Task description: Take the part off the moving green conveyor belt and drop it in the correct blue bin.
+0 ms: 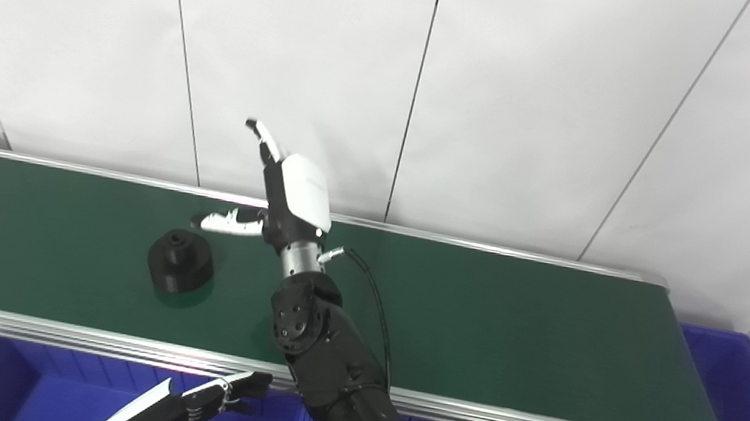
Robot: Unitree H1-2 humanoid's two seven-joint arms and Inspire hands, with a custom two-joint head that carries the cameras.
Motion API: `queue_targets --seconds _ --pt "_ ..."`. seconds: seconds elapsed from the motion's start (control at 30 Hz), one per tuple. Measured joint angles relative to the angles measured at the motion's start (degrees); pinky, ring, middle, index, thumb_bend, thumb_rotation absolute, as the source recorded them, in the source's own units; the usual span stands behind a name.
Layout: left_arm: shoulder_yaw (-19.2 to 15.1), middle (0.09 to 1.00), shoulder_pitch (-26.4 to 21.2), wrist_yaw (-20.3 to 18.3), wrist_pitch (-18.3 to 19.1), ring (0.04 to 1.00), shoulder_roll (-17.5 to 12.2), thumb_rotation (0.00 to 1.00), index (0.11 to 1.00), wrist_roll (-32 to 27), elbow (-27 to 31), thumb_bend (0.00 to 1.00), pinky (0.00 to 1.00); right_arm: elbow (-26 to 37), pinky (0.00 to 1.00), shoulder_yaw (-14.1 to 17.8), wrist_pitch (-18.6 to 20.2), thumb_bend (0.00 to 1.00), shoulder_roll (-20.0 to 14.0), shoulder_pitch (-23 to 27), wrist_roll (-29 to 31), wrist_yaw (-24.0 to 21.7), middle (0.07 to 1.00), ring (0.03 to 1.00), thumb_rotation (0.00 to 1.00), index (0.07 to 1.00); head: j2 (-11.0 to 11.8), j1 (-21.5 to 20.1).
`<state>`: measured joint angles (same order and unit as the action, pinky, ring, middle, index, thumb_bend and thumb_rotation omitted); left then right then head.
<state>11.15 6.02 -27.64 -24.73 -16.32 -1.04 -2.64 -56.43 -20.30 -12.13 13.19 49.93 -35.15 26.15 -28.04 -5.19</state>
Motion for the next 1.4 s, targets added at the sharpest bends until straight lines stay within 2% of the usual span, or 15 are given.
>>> queue_targets --seconds 0.13,0.37,0.57,0.9,1.23,1.4 --pt "0.05 0.929 0.07 0.01 0.00 0.911 0.02 0.60 0.909 0.02 0.01 0.50 0.85 -4.75 0.78 -2.53 -0.11 0.97 -0.10 -0.01 -0.63 0.31 0.921 0.896 0.25 0.945 0.09 0.09" --pt "0.01 0.926 0.46 0.03 0.00 0.907 0.02 0.59 0.907 -0.03 0.72 0.50 0.85 -13.02 0.79 -4.94 -0.66 0.98 -0.64 0.38 -1.12 2.08 0.917 0.896 0.24 0.947 -0.18 0.00" --pt "-0.28 0.927 0.50 0.03 0.00 0.908 0.00 0.59 0.909 -1.02 1.50 0.50 0.85 -18.11 0.81 -8.25 -0.74 0.99 -0.88 0.46 -2.12 2.67 0.891 0.876 0.23 0.913 -0.35 0.09" --pt "-1.05 0.919 1.97 0.05 -0.01 0.900 -1.03 0.61 0.901 -1.28 4.03 0.52 0.84 -22.26 0.80 -10.98 0.58 1.00 -0.34 0.47 -3.34 3.25 0.876 0.862 0.25 0.902 -0.53 0.70" --pt "-2.01 0.910 4.44 0.55 -0.02 0.892 -1.27 0.61 0.895 -1.86 5.96 0.53 0.83 -24.04 0.79 -11.30 1.38 0.95 -0.22 0.76 -3.21 4.05 0.879 0.861 0.26 0.904 -0.88 1.41" --pt "-2.28 0.910 6.39 0.67 -0.03 0.891 -1.32 0.60 0.890 -2.30 8.28 0.52 0.83 -24.34 0.79 -11.19 1.65 0.95 -0.18 1.64 -2.58 3.90 0.886 0.866 0.23 0.907 -1.23 1.67"
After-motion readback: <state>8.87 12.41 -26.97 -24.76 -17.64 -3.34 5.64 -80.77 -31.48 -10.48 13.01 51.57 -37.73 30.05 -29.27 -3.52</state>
